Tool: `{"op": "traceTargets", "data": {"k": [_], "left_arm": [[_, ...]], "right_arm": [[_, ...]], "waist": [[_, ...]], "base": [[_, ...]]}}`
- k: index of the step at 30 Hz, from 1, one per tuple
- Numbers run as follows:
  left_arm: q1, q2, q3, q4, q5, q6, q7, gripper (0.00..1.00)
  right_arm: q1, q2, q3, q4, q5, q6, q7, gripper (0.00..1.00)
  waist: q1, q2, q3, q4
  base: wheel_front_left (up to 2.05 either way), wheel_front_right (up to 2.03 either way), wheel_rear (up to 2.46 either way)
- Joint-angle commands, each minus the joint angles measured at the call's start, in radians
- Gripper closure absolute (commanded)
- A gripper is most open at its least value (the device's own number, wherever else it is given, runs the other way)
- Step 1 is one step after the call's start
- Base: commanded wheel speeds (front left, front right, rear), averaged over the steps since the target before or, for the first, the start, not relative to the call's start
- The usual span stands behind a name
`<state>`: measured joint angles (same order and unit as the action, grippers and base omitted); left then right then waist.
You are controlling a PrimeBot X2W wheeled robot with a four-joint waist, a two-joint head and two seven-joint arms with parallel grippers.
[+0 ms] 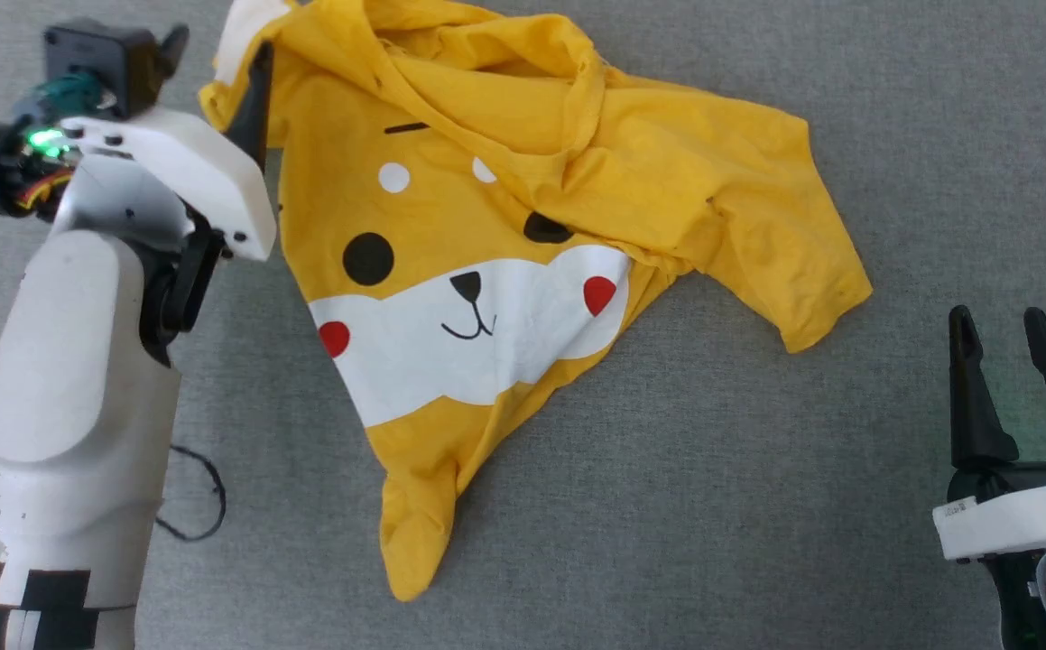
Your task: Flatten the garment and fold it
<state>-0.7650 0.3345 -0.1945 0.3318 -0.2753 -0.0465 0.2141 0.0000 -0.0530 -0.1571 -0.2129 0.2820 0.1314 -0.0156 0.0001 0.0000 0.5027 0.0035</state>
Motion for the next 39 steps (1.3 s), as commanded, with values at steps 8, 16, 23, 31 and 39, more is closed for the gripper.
{"op": "traceTargets", "data": {"k": [8, 16, 23, 31, 39], "left_arm": [[0.089, -0.07, 0.051, -0.245, -0.044, 0.047, -0.254, 0.0], [0.436, -0.12, 0.071, -0.542, 0.007, 0.152, -0.44, 0.0], [0.689, -0.191, 0.055, -0.653, 0.077, 0.223, -0.474, 0.0], [0.714, -0.239, 0.04, -0.681, 0.089, 0.204, -0.476, 0.0], [0.682, -0.266, 0.035, -0.667, 0.093, 0.173, -0.476, 0.0]], "right_arm": [[0.025, 0.003, 0.006, 0.005, -0.004, -0.001, 0.019, 0.0], [0.063, 0.003, 0.023, 0.01, 0.013, -0.001, 0.022, 0.0], [0.081, 0.003, 0.047, 0.012, 0.012, -0.001, 0.025, 0.0], [0.009, 0.003, 0.207, -0.035, -0.069, -0.001, 0.143, 0.0], [-0.147, -0.022, 0.338, 0.067, -0.146, -0.001, 0.458, 0.0]], "waist": [[-0.0001, 0.0, -0.123, 0.049], [-0.0001, 0.0, -0.162, 0.047], [-0.0001, 0.0, -0.175, 0.062], [-0.0001, 0.0, -0.168, 0.113], [-0.0001, 0.0, -0.139, 0.178]], "base": [[0.0, 0.0, 0.0], [0.0, 0.0, 0.0], [0.0, 0.0, 0.0], [0.0, 0.0, 0.0], [0.0, 0.0, 0.0]]}}
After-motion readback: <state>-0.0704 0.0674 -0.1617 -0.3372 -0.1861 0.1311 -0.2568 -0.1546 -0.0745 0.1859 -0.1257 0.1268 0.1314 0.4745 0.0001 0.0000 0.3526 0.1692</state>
